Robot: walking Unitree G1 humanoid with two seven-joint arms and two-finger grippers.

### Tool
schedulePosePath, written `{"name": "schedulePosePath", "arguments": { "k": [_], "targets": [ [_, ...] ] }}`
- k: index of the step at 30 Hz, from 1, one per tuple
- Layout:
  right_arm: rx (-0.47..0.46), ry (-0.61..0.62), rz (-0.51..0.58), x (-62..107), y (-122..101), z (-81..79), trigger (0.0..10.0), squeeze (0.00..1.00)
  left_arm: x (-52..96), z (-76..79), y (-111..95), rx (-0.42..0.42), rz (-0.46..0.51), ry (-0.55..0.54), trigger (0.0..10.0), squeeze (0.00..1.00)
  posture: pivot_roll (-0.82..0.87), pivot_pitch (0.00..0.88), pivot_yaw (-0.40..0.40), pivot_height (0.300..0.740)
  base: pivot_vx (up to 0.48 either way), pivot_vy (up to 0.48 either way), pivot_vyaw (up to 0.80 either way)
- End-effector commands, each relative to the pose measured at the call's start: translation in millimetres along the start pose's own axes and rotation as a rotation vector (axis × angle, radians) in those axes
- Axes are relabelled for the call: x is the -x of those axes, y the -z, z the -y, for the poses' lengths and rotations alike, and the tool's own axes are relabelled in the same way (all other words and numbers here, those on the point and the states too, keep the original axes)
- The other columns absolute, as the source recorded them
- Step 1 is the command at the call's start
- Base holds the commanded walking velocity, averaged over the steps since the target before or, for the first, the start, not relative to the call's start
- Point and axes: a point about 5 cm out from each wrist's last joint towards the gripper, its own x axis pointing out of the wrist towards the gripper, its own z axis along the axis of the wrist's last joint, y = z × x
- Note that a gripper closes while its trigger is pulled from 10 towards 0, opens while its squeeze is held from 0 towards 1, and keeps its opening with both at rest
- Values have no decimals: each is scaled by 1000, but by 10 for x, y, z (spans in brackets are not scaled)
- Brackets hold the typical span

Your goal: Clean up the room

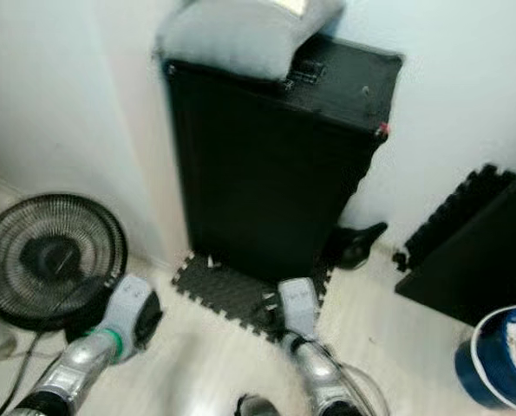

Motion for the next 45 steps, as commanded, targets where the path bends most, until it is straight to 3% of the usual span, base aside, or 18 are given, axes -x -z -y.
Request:
{"name": "schedulePosePath", "arguments": {
  "k": [1,45],
  "targets": [
    [-16,-6,-43,49,126,-47,10000,0,27,28,115,13,-47,0,10000,0,-78,82,55,740,0,0,-750],
    [-30,6,-60,62,161,-44,10000,0,27,17,149,1,-79,-22,10000,0,-78,80,60,740,0,0,-760]
  ]
}}
